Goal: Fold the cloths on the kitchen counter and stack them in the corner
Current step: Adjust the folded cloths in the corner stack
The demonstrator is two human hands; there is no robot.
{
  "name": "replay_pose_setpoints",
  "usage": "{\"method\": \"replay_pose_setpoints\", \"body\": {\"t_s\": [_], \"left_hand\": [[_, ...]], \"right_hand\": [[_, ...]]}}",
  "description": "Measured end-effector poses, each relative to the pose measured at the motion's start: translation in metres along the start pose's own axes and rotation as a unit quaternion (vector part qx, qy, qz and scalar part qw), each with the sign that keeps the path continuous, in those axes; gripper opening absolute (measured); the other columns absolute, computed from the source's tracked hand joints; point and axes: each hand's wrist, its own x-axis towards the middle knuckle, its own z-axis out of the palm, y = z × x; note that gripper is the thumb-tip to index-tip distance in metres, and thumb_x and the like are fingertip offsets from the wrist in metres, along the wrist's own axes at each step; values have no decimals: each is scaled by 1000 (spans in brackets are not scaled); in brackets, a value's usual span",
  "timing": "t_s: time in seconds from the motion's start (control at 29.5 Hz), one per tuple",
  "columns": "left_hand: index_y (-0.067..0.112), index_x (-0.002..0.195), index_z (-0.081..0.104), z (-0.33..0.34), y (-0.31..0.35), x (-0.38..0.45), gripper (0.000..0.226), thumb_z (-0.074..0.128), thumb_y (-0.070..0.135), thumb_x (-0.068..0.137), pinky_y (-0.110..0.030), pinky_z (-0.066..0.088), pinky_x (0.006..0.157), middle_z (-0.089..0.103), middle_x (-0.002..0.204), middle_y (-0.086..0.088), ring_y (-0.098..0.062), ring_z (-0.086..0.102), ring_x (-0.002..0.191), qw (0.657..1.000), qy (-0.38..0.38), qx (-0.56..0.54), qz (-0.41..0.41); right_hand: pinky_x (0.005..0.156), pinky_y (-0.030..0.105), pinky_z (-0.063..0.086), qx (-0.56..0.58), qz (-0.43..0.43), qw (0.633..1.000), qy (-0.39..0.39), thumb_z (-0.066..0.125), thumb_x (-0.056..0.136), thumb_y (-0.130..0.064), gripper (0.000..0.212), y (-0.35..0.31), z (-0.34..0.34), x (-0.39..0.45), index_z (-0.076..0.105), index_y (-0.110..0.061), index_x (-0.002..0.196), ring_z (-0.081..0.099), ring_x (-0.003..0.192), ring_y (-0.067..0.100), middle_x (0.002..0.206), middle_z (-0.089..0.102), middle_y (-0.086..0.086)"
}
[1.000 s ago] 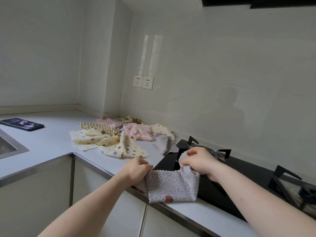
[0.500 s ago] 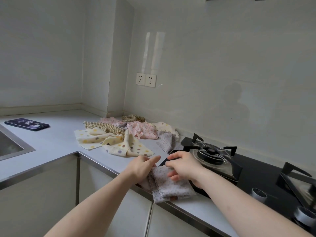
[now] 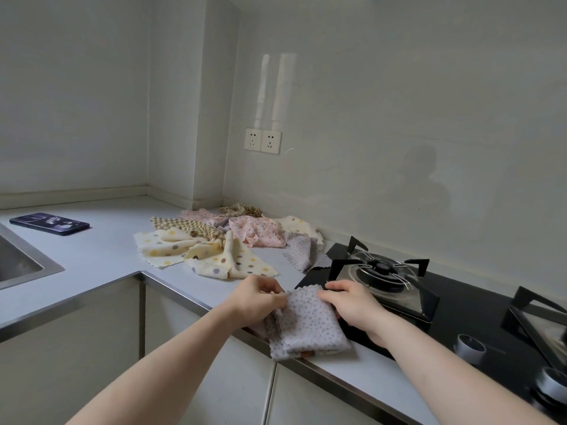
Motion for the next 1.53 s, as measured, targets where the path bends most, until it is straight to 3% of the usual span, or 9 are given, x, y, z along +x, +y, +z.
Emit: {"method": "replay_pose_setpoints", "body": {"t_s": [0.1,0.27,0.44,0.54,0.64,0.78,0.95,1.22,1.53], "left_hand": [[24,72,72,-1,1,-1,11,71,23,83,-19,48,70,72,83,2,-8,63,76,1000,-11,-4,0],[22,72,64,-2,5,-2,12,74,29,70,-20,40,60,54,60,15,-7,49,62,1000,-3,-21,4],[26,54,46,-3,6,-4,30,72,33,65,-28,30,58,36,54,14,-9,35,55,1000,4,-8,23],[21,60,40,-2,3,-7,41,75,19,80,-29,28,58,34,58,10,-9,32,55,998,44,-18,39],[24,54,51,-3,2,-10,41,70,13,88,-25,31,56,39,54,11,-7,34,52,996,70,-39,50],[31,65,66,-3,5,-16,33,65,14,93,-18,38,50,60,55,3,-6,42,46,995,66,-59,48],[18,85,72,-3,6,-17,19,61,4,91,-22,51,63,73,69,3,-5,62,61,993,68,-79,46],[21,70,75,-4,9,-15,31,45,27,74,-34,53,64,73,84,-5,-25,65,78,990,54,-127,-2],[21,61,68,7,6,-15,15,74,32,69,-30,53,64,71,67,2,-8,63,66,994,101,40,8]], "right_hand": [[61,16,38,14,4,999,-28,75,89,-28,36,-3,-1,1,69,-22,123,55,83,2,108,66,-9],[49,9,43,94,1,994,-51,69,91,-3,27,2,1,4,73,-20,111,65,73,-3,101,75,-4],[75,26,53,203,-32,978,24,72,88,1,22,17,8,1,77,-15,103,74,92,15,99,79,3],[66,20,51,221,-49,973,35,71,90,2,18,20,9,-3,76,-11,101,70,76,6,86,78,-2],[57,16,46,229,-55,971,48,69,91,2,17,20,9,-5,75,-11,99,57,60,4,77,74,-6],[72,23,55,238,-63,968,54,68,90,5,20,20,9,-9,76,-14,93,70,81,9,89,79,0],[91,33,58,155,-109,978,92,66,85,5,24,23,14,-18,77,-16,86,73,95,9,94,79,-5],[74,33,58,-15,-168,977,129,65,83,-13,18,24,25,-31,65,-25,69,66,77,6,84,73,-13],[76,34,50,-102,-189,964,155,60,80,-36,31,29,31,-25,54,-18,56,57,88,11,79,63,-11]]}}
